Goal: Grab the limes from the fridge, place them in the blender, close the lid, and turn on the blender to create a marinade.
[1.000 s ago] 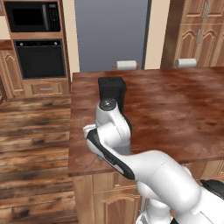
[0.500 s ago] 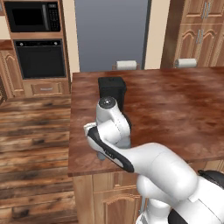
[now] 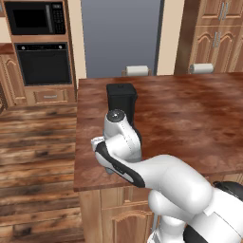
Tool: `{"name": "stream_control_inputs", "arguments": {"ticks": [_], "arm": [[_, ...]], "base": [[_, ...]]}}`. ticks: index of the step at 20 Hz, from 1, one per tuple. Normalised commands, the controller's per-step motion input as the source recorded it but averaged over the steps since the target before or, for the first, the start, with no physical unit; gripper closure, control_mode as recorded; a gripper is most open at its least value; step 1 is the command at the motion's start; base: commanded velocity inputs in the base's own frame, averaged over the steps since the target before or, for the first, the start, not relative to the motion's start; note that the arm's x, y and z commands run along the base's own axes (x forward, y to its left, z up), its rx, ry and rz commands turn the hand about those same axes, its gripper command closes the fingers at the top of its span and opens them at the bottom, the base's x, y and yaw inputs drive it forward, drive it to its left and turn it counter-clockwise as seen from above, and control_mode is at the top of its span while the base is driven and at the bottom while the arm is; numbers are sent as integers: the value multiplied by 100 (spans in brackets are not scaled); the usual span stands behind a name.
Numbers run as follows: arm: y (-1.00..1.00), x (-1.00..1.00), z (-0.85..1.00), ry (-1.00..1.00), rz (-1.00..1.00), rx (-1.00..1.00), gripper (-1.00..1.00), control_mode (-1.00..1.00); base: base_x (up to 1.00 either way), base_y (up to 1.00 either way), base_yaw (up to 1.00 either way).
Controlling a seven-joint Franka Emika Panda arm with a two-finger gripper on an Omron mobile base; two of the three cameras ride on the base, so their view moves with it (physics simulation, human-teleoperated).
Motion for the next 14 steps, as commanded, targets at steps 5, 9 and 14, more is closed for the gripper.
{"name": "stream_control_inputs", "arguments": {"ticks": [5, 9, 14], "arm": [[3, 37, -3, 0, 0, 0, 100, -100], [7, 41, -2, 0, 0, 0, 100, -100], [2, 26, -8, 0, 0, 0, 100, -100]], "base": [[0, 0, 0], [0, 0, 0], [0, 0, 0]]}}
